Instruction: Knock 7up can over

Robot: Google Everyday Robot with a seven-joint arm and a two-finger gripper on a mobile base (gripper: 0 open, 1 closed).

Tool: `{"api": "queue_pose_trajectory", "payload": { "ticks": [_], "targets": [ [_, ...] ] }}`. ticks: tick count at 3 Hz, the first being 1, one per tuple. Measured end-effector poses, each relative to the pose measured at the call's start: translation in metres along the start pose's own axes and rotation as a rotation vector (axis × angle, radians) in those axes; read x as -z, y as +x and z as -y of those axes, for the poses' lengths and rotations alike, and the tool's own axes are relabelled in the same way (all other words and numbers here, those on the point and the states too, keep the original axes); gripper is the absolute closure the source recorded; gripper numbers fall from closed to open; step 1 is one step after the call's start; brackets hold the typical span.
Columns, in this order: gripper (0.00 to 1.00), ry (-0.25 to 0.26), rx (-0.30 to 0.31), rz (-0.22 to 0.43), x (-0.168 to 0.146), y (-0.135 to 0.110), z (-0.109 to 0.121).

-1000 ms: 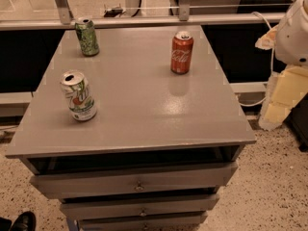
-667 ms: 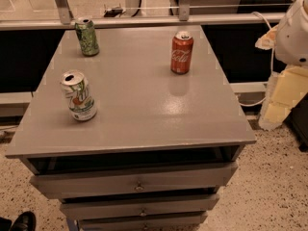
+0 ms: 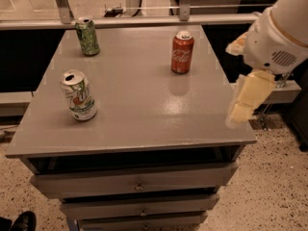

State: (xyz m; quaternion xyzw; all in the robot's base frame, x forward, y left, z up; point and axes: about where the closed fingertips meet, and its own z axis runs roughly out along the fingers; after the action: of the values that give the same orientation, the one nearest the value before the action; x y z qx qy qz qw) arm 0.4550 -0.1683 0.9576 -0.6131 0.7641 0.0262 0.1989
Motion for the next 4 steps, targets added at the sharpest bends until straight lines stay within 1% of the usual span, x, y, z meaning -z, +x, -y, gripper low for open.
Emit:
{"api": "queue_pose_trajectory", "payload": {
  "ticks": [1, 2, 3, 4],
  "targets": [
    [0.00, -0.053, 0.003, 0.119, -0.031, -0.040, -0.003],
    [0.00, -0.119, -0.028, 0.260, -0.062, -0.084, -0.010],
    [0.00, -0.177, -0.098, 0.379, -0.081, -0.119, -0.017],
    [0.00, -0.185, -0.110, 0.408, -0.081, -0.128, -0.018]
  ]
}}
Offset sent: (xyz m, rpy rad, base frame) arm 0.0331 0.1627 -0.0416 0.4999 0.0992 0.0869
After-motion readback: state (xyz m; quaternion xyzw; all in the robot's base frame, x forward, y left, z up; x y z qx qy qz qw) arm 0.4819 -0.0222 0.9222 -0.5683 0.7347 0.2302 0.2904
